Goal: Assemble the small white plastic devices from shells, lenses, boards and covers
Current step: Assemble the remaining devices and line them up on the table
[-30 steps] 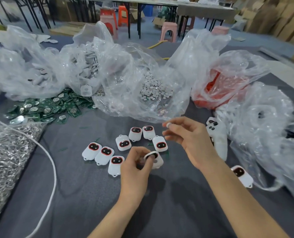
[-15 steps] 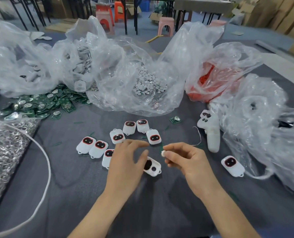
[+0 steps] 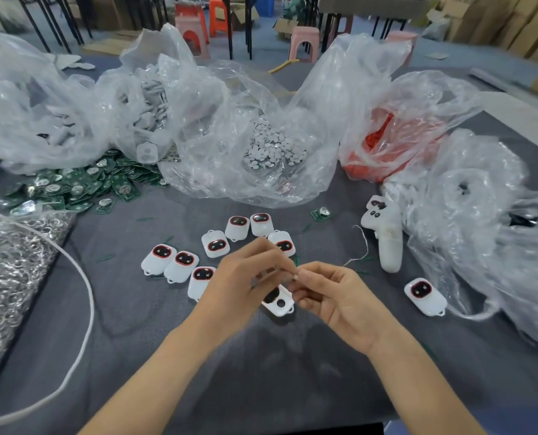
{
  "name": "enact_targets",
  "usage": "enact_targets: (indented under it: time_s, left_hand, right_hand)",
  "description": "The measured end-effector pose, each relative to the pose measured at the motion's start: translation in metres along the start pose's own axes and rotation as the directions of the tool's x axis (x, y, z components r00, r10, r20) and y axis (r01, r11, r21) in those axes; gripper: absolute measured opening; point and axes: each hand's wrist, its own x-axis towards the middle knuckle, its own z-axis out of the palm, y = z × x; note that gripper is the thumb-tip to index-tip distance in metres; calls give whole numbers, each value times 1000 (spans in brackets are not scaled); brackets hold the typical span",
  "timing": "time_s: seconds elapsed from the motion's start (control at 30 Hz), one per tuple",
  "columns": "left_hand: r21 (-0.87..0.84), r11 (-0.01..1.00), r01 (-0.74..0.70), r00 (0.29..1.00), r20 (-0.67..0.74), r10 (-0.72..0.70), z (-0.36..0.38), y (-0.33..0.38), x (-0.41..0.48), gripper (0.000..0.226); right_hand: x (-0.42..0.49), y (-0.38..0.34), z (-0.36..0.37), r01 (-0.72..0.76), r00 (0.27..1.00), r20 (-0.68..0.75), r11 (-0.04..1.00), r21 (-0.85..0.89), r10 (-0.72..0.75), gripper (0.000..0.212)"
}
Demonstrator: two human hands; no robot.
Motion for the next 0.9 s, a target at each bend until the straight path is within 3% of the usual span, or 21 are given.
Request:
enact_targets:
  time_s: [0.1, 0.17, 0.3, 0.37, 0.43, 0.6, 0.8, 0.9]
  left_hand:
    - [50, 998, -25, 999, 31, 23, 0, -9, -3, 7]
    - [85, 996, 40, 998, 53, -45, -3, -19, -5, 21]
    - [238, 957, 168, 921, 307, -239, -6, -40, -15, 66]
    - [245, 952, 186, 907, 330, -262, 1, -44, -22, 69]
    - [201, 967, 157, 936, 280, -211, 7, -45, -27, 61]
    - [137, 986, 98, 976, 181, -122, 10, -48, -33, 34]
    - [133, 986, 99, 986, 122, -116, 13, -46, -39, 26]
    - [146, 985, 92, 990, 94, -106, 14, -44, -40, 27]
  right_hand:
    - [1, 1, -2, 30, 999, -34, 990, -135, -35, 7]
    - [2, 4, -3, 107, 985, -88, 926, -361, -148, 6]
    - [5, 23, -4, 208, 904, -67, 570, -795, -423, 9]
    - [6, 33, -2, 240, 874, 15, 406, -882, -486, 9]
    - [7, 39, 0, 241, 864, 61, 305, -921, -500, 10]
    - [8, 40, 1, 199, 866, 27, 294, -935, -499, 12]
    - [10, 33, 1, 89, 911, -61, 341, -936, -407, 20]
    - [12, 30, 3, 49, 934, -55, 280, -959, -353, 28]
